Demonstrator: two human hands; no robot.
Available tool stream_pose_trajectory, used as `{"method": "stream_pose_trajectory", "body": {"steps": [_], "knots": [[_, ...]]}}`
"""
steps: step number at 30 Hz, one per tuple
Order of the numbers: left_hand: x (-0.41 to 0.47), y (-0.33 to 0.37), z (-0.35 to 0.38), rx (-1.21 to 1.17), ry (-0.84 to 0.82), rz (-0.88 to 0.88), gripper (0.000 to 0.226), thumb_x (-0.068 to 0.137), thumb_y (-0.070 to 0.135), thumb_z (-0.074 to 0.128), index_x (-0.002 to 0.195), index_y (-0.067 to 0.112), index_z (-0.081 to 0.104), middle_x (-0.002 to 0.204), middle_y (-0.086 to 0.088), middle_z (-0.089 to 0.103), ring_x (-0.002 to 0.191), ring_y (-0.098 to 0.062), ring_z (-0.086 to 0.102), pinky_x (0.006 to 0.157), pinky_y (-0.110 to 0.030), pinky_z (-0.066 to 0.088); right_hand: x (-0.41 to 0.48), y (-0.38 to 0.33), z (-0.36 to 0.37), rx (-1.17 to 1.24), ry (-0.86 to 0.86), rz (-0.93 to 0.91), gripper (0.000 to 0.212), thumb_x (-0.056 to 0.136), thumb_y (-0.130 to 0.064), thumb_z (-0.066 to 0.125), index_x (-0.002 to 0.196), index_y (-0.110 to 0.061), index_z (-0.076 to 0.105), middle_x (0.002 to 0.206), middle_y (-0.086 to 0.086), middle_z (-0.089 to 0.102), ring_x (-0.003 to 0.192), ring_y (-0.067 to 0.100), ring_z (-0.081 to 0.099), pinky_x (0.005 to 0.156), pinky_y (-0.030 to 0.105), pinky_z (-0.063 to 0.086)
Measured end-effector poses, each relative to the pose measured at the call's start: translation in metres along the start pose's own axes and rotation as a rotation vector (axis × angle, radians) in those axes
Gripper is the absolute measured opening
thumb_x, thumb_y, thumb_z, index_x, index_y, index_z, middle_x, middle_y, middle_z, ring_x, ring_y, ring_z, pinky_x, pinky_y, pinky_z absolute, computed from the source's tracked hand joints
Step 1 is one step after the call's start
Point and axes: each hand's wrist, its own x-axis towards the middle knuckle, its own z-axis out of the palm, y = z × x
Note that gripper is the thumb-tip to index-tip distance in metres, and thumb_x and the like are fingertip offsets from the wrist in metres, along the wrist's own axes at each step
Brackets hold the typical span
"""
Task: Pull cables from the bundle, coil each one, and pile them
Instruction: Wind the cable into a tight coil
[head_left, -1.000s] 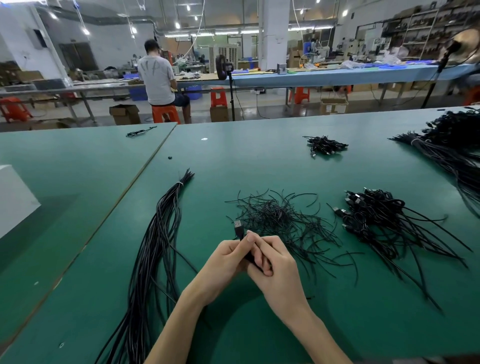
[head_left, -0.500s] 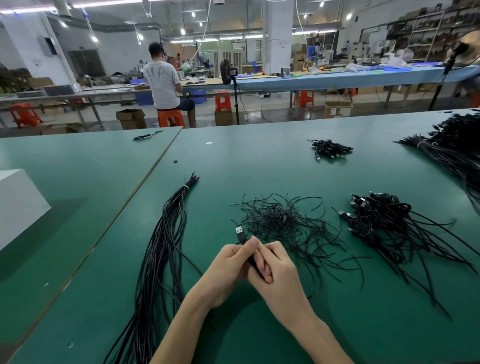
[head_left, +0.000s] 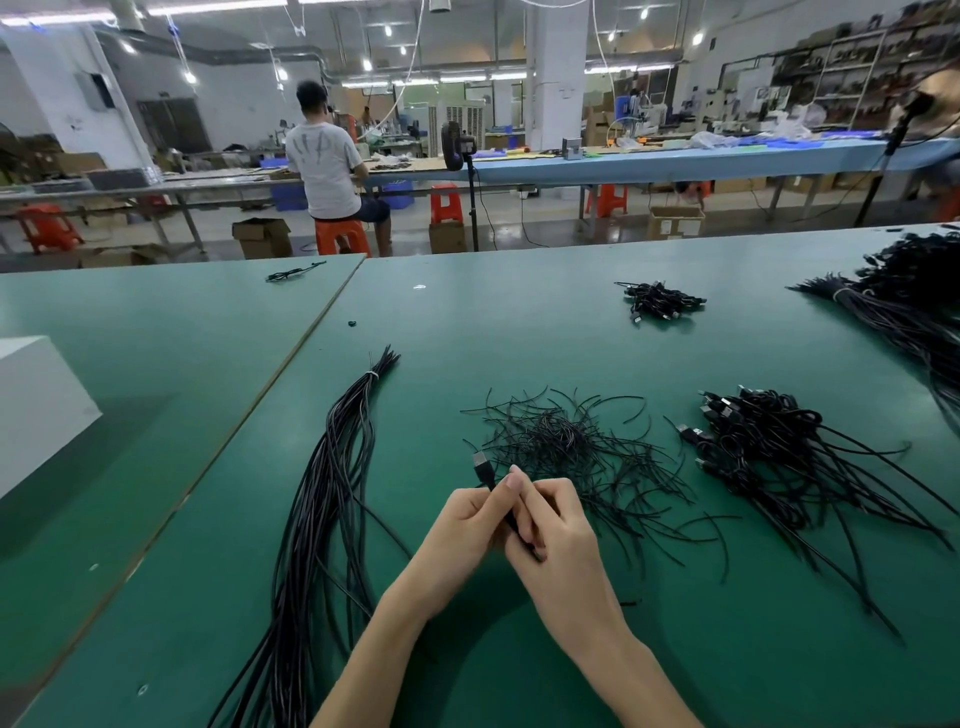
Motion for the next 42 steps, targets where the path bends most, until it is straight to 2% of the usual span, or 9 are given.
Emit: {"method": "stream_pose_trajectory", "body": {"steps": [5,7,13,16,20,27,32,38,42], "knots": [[0.000,-0.002,0.000,0.056,0.060,0.048,0.058,0.105,0.051,0.048,0.064,0.013,0.066,0.066,-0.004,0.068,0.063,-0.012,0.063,0.068,-0.016,0.048,0.000,-0.003,0.000,-0.042,-0.001,-0.015,0.064,0.096,-0.009,0.068,0.154,-0.021,0.046,0.111,-0.013,0.041,0.092,0.007,0.057,0.079,0.019,0.054],[0.000,-0.002,0.001,0.052,0.061,0.051,0.057,0.106,0.048,0.048,0.064,0.014,0.066,0.066,-0.003,0.067,0.063,-0.012,0.062,0.067,-0.016,0.048,0.001,-0.003,0.000,-0.046,0.003,-0.016,0.064,0.095,-0.007,0.068,0.154,-0.021,0.046,0.111,-0.013,0.040,0.092,0.005,0.057,0.079,0.016,0.053],[0.000,-0.004,-0.004,-0.074,-0.021,-0.056,0.057,0.102,0.055,0.055,0.068,0.010,0.064,0.075,-0.014,0.066,0.077,-0.027,0.061,0.081,-0.037,0.048,-0.001,-0.003,0.000,-0.097,-0.011,-0.044,0.057,0.097,-0.011,0.066,0.151,-0.021,0.049,0.110,-0.015,0.038,0.088,-0.001,0.054,0.075,0.007,0.046],[0.000,-0.003,-0.006,-0.128,-0.040,-0.099,0.053,0.104,0.051,0.054,0.071,0.011,0.065,0.081,-0.011,0.070,0.081,-0.023,0.066,0.079,-0.030,0.052,0.000,0.000,0.000,-0.100,-0.018,0.006,0.048,0.100,-0.018,0.062,0.147,-0.026,0.052,0.110,-0.015,0.040,0.085,0.006,0.057,0.074,0.017,0.052],[0.000,-0.002,-0.005,-0.173,-0.043,-0.164,0.048,0.106,0.045,0.051,0.073,0.013,0.066,0.084,-0.010,0.071,0.081,-0.020,0.068,0.077,-0.026,0.055,0.003,0.005,0.001,-0.107,-0.055,0.070,0.037,0.103,-0.028,0.057,0.139,-0.028,0.056,0.104,-0.016,0.043,0.086,0.004,0.059,0.071,0.011,0.047],[0.003,-0.005,-0.006,-0.237,0.049,-0.172,0.044,0.105,0.041,0.053,0.077,0.010,0.067,0.084,-0.023,0.070,0.078,-0.027,0.070,0.073,-0.030,0.057,0.005,0.011,0.004,-0.075,-0.127,0.162,0.065,0.093,-0.027,0.065,0.148,-0.049,0.038,0.107,-0.022,0.054,0.102,-0.006,0.053,0.081,0.008,0.044],[0.003,-0.004,-0.008,-0.226,0.039,-0.136,0.047,0.106,0.041,0.052,0.074,0.010,0.067,0.082,-0.018,0.069,0.077,-0.024,0.068,0.072,-0.027,0.055,0.003,0.007,0.004,-0.101,-0.102,0.098,0.059,0.097,-0.027,0.062,0.148,-0.045,0.038,0.103,-0.021,0.044,0.093,0.004,0.055,0.081,0.023,0.052],[0.001,-0.002,-0.007,-0.144,0.062,-0.105,0.048,0.103,0.044,0.053,0.067,0.014,0.065,0.076,-0.010,0.069,0.070,-0.017,0.064,0.066,-0.022,0.052,0.001,0.006,0.004,-0.139,-0.105,0.062,0.062,0.097,-0.024,0.064,0.153,-0.035,0.040,0.103,-0.015,0.041,0.090,0.006,0.054,0.077,0.013,0.048],[0.001,-0.003,-0.008,-0.132,0.059,-0.101,0.048,0.106,0.041,0.051,0.068,0.013,0.064,0.079,-0.015,0.070,0.074,-0.021,0.067,0.070,-0.024,0.054,0.002,0.009,0.003,-0.085,-0.120,0.080,0.060,0.096,-0.025,0.064,0.147,-0.046,0.041,0.099,-0.019,0.042,0.089,0.006,0.054,0.076,0.017,0.049]]}}
